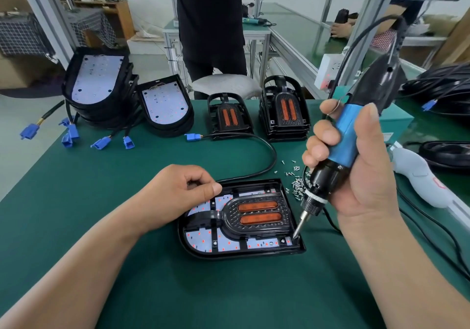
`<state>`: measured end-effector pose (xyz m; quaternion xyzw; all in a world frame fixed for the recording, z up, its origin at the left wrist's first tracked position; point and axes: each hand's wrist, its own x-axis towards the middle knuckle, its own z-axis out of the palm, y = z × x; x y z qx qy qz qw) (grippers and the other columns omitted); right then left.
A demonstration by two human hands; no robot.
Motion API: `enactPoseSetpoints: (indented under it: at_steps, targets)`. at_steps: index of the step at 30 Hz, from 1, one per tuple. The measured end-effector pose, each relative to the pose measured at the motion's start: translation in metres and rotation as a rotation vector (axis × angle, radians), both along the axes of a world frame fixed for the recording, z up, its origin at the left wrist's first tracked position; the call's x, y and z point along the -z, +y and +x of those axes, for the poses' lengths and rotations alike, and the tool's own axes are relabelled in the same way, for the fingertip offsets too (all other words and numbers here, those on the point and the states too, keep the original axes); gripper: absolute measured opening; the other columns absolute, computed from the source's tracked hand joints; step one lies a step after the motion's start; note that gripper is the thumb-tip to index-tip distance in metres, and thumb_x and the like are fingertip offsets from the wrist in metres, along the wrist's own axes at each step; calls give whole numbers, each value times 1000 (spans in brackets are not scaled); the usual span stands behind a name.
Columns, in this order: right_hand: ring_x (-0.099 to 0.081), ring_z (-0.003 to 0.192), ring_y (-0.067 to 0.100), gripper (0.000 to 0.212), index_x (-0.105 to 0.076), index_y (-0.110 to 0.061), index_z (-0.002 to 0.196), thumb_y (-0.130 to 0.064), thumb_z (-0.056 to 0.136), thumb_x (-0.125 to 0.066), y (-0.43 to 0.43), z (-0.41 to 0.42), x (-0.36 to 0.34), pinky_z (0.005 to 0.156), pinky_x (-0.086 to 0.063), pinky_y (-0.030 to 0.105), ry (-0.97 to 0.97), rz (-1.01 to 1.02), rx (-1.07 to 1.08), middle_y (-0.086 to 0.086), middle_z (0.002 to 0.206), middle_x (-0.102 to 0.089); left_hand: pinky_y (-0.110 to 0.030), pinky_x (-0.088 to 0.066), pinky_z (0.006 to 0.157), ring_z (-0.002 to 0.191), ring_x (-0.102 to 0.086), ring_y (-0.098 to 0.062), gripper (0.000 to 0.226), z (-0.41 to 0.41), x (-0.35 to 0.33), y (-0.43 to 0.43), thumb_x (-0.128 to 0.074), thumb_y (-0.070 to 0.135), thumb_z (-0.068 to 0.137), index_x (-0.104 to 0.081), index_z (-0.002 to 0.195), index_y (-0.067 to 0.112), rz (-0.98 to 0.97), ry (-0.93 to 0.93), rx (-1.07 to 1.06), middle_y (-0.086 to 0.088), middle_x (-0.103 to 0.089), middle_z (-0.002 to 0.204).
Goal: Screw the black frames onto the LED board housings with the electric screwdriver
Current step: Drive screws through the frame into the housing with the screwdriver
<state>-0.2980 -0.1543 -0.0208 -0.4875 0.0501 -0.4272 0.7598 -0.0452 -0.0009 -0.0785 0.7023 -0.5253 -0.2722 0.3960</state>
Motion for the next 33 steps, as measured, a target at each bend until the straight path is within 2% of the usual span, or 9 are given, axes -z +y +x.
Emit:
enactPoseSetpoints:
  at_steps: [4, 9, 14, 21, 24, 28, 31, 33]
  targets:
    - [-54, 62, 6, 53, -58, -18, 117, -64, 93, -53, -8, -6, -2, 61, -51, 21, -14, 69, 74, -9, 78, -50, -20, -40, 57, 60, -45, -10, 19, 0, 0, 0, -78, 44, 92, -75, 81, 29, 4, 12, 3, 7, -56, 63]
    - [-53, 60, 4, 54, -60, -18, 113, -68, 103, -42, -23, -20, -6, 57, -48, 17, -51, 170, 164, -10, 78, -49, -18, -42, 58, 61, -46, -10, 17, 1, 0, -1, -78, 44, 92, -76, 83, 30, 2, 12, 3, 7, -58, 64]
    - [-49, 56, 2, 57, -61, -17, 109, -70, 103, -40, -40, -42, -15, 52, -43, 15, -90, 207, 242, -10, 77, -47, -18, -41, 59, 61, -46, -9, 18, 3, 1, -1, -77, 48, 92, -77, 88, 30, 12, 5, 5, 6, -57, 66]
    - [-46, 58, 1, 57, -59, -20, 109, -71, 105, -34, -62, -89, -23, 54, -41, 14, -156, 156, 321, -11, 80, -45, -16, -42, 59, 61, -47, -7, 24, 3, 1, -1, -76, 55, 88, -78, 91, 31, 29, 13, 4, 5, -60, 67]
    - [-44, 58, 6, 49, -59, -21, 107, -66, 107, -37, -73, -108, -23, 54, -40, 17, -49, 106, 419, -8, 80, -48, -18, -43, 60, 61, -48, -8, 26, 3, 0, -2, -75, 57, 86, -79, 93, 32, 39, 18, 2, 4, -61, 67]
    - [-48, 54, 17, 29, -62, -18, 103, -44, 99, -50, -84, -115, -19, 49, -43, 24, 178, 61, 471, 2, 77, -53, -19, -42, 60, 61, -48, -8, 42, 2, -1, -1, -71, 69, 76, -79, 92, 31, 28, 22, 9, 0, -61, 67]
    - [-52, 51, 25, 35, -63, -12, 109, -39, 88, -62, -87, -112, -11, 47, -46, 29, 393, 8, 506, 10, 77, -59, -28, -44, 65, 63, -49, -9, 50, 3, -1, -1, -74, 77, 76, -79, 93, 30, 24, 26, 4, -13, -66, 75]
    - [-55, 53, 28, 42, -65, -9, 110, -42, 84, -72, -87, -109, -5, 48, -48, 34, 505, -74, 524, 12, 79, -62, -30, -44, 68, 65, -51, -10, 55, 4, 0, -2, -71, 79, 73, -79, 95, 30, 23, 21, 1, -14, -67, 79]
